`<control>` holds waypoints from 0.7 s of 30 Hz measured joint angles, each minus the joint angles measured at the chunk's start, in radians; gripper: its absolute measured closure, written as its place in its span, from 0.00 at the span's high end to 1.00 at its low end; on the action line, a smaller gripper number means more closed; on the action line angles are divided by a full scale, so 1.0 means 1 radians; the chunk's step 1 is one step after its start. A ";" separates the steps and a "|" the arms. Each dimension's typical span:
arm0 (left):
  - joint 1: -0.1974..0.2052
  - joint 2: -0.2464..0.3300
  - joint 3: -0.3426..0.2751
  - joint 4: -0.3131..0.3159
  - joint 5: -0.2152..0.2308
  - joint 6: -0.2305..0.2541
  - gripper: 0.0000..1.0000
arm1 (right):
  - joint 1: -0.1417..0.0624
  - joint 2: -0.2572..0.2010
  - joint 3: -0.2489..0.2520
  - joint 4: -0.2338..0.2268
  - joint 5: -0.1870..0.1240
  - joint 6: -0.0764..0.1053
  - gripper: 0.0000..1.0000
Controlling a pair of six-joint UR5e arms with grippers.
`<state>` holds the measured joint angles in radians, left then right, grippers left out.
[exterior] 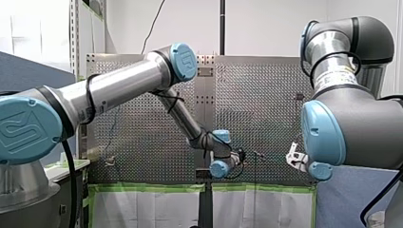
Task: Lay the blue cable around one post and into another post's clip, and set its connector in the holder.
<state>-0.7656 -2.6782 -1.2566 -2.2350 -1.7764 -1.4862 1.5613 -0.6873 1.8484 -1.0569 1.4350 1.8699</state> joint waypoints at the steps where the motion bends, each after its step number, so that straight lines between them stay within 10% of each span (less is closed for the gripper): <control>1: -0.008 0.000 0.006 0.000 -0.004 -0.007 0.00 | -0.005 -0.001 0.000 0.001 0.000 0.000 0.00; 21: -0.068 -0.001 0.021 -0.022 -0.047 -0.071 0.00 | -0.081 -0.017 -0.048 0.053 -0.067 0.020 0.00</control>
<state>-0.8337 -2.6792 -1.2360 -2.2572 -1.8233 -1.5569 1.4804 -0.7045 1.7999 -1.0043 1.3681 1.8896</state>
